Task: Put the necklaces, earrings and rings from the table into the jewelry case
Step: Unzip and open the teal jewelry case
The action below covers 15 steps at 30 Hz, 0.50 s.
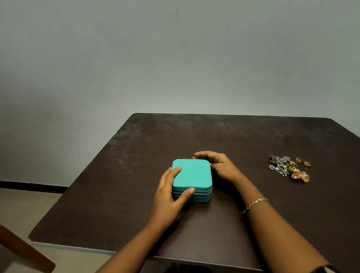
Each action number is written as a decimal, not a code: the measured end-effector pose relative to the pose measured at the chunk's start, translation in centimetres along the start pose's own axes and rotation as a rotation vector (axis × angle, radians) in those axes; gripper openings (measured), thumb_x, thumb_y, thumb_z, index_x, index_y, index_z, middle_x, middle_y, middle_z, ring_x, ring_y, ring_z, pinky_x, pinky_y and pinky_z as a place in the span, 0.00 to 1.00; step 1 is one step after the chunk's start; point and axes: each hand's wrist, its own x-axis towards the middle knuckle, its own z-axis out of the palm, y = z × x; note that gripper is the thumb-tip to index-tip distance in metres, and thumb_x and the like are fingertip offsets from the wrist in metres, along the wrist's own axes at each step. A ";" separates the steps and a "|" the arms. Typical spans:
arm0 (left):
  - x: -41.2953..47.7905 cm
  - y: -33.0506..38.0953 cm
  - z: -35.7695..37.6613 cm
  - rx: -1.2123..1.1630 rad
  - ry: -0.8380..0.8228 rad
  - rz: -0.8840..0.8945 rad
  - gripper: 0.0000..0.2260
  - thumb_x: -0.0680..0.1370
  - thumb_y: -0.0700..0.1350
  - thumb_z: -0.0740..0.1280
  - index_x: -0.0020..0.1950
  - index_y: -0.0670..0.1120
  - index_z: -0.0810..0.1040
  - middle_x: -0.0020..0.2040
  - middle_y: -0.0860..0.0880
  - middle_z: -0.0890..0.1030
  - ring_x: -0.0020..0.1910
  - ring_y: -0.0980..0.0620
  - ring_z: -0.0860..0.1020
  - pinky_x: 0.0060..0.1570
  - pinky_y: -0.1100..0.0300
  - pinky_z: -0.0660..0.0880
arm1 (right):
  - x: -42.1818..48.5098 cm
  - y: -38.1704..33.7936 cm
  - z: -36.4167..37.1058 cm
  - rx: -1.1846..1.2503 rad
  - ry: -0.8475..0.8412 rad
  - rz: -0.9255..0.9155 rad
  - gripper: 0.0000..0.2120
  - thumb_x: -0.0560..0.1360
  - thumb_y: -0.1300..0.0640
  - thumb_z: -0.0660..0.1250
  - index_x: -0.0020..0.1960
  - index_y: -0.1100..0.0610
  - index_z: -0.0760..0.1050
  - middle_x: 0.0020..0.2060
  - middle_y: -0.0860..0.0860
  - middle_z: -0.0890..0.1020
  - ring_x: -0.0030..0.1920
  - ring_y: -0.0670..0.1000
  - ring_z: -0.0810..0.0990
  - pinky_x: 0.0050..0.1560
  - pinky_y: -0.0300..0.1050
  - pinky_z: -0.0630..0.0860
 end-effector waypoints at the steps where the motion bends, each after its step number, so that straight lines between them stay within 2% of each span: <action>1: 0.0 -0.1 0.0 -0.010 0.001 0.002 0.34 0.64 0.65 0.61 0.67 0.53 0.67 0.70 0.49 0.66 0.67 0.55 0.66 0.60 0.67 0.64 | 0.1 0.1 -0.1 -0.009 -0.029 -0.013 0.18 0.76 0.75 0.53 0.57 0.61 0.75 0.54 0.58 0.79 0.54 0.53 0.79 0.52 0.46 0.79; 4: 0.1 -0.2 0.2 -0.028 0.000 0.013 0.32 0.64 0.64 0.62 0.66 0.53 0.67 0.69 0.50 0.66 0.66 0.56 0.66 0.61 0.65 0.66 | 0.4 0.7 -0.5 -0.064 -0.069 -0.073 0.17 0.75 0.75 0.55 0.56 0.63 0.76 0.52 0.58 0.80 0.52 0.52 0.80 0.48 0.41 0.79; 7: 0.1 -0.4 0.3 -0.032 0.001 0.015 0.28 0.66 0.61 0.66 0.64 0.57 0.67 0.69 0.52 0.67 0.66 0.58 0.66 0.59 0.74 0.63 | 0.7 0.9 -0.8 -0.198 -0.071 -0.125 0.15 0.75 0.74 0.57 0.54 0.62 0.77 0.50 0.53 0.81 0.51 0.47 0.80 0.51 0.40 0.78; 9: 0.2 -0.5 0.3 -0.032 0.003 0.021 0.25 0.67 0.58 0.67 0.63 0.58 0.66 0.69 0.52 0.67 0.65 0.59 0.66 0.57 0.79 0.62 | 1.0 1.2 -1.1 -0.271 -0.038 -0.143 0.14 0.75 0.71 0.59 0.50 0.58 0.78 0.48 0.51 0.82 0.51 0.47 0.80 0.53 0.43 0.77; 12: 0.2 -0.5 0.3 -0.034 0.005 0.019 0.26 0.65 0.63 0.64 0.62 0.61 0.65 0.68 0.53 0.67 0.64 0.61 0.66 0.55 0.81 0.61 | 1.2 1.6 -1.5 -0.356 -0.008 -0.142 0.10 0.76 0.67 0.62 0.49 0.57 0.79 0.48 0.51 0.83 0.51 0.48 0.80 0.56 0.46 0.76; 15: 0.2 -0.5 0.3 -0.029 0.004 0.014 0.26 0.65 0.63 0.65 0.61 0.61 0.65 0.68 0.54 0.66 0.65 0.61 0.66 0.54 0.82 0.61 | 1.1 1.5 -1.7 -0.398 0.017 -0.127 0.08 0.76 0.66 0.63 0.49 0.57 0.79 0.47 0.49 0.82 0.51 0.46 0.80 0.55 0.44 0.75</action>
